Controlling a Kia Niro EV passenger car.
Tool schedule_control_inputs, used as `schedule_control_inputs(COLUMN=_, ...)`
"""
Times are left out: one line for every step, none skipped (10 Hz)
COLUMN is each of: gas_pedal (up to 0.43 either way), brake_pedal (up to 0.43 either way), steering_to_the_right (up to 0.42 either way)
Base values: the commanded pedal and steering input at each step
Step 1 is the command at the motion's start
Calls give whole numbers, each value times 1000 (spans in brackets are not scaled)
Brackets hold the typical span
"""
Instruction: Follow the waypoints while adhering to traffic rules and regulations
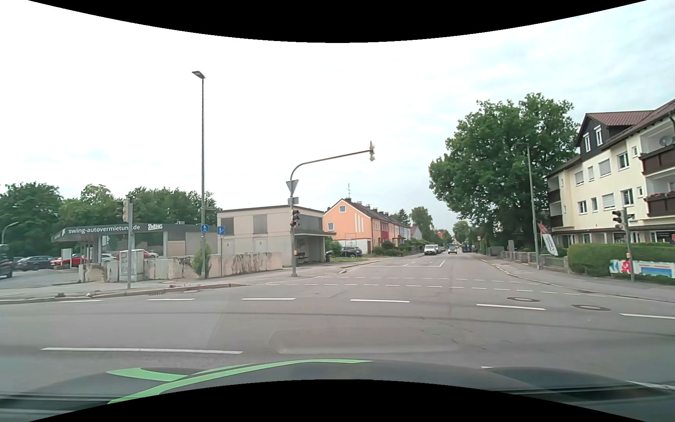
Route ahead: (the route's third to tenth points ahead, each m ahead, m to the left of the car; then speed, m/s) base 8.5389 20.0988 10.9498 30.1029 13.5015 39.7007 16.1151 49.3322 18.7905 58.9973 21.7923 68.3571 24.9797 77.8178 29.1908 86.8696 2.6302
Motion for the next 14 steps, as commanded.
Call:
schedule_control_inputs(gas_pedal=150, brake_pedal=0, steering_to_the_right=-466)
schedule_control_inputs(gas_pedal=150, brake_pedal=0, steering_to_the_right=-469)
schedule_control_inputs(gas_pedal=150, brake_pedal=0, steering_to_the_right=-476)
schedule_control_inputs(gas_pedal=150, brake_pedal=0, steering_to_the_right=-483)
schedule_control_inputs(gas_pedal=150, brake_pedal=0, steering_to_the_right=-489)
schedule_control_inputs(gas_pedal=150, brake_pedal=0, steering_to_the_right=-494)
schedule_control_inputs(gas_pedal=150, brake_pedal=0, steering_to_the_right=-495)
schedule_control_inputs(gas_pedal=150, brake_pedal=0, steering_to_the_right=-495)
schedule_control_inputs(gas_pedal=150, brake_pedal=0, steering_to_the_right=-495)
schedule_control_inputs(gas_pedal=150, brake_pedal=0, steering_to_the_right=-495)
schedule_control_inputs(gas_pedal=150, brake_pedal=0, steering_to_the_right=-495)
schedule_control_inputs(gas_pedal=150, brake_pedal=0, steering_to_the_right=-495)
schedule_control_inputs(gas_pedal=150, brake_pedal=0, steering_to_the_right=-495)
schedule_control_inputs(gas_pedal=150, brake_pedal=0, steering_to_the_right=-495)
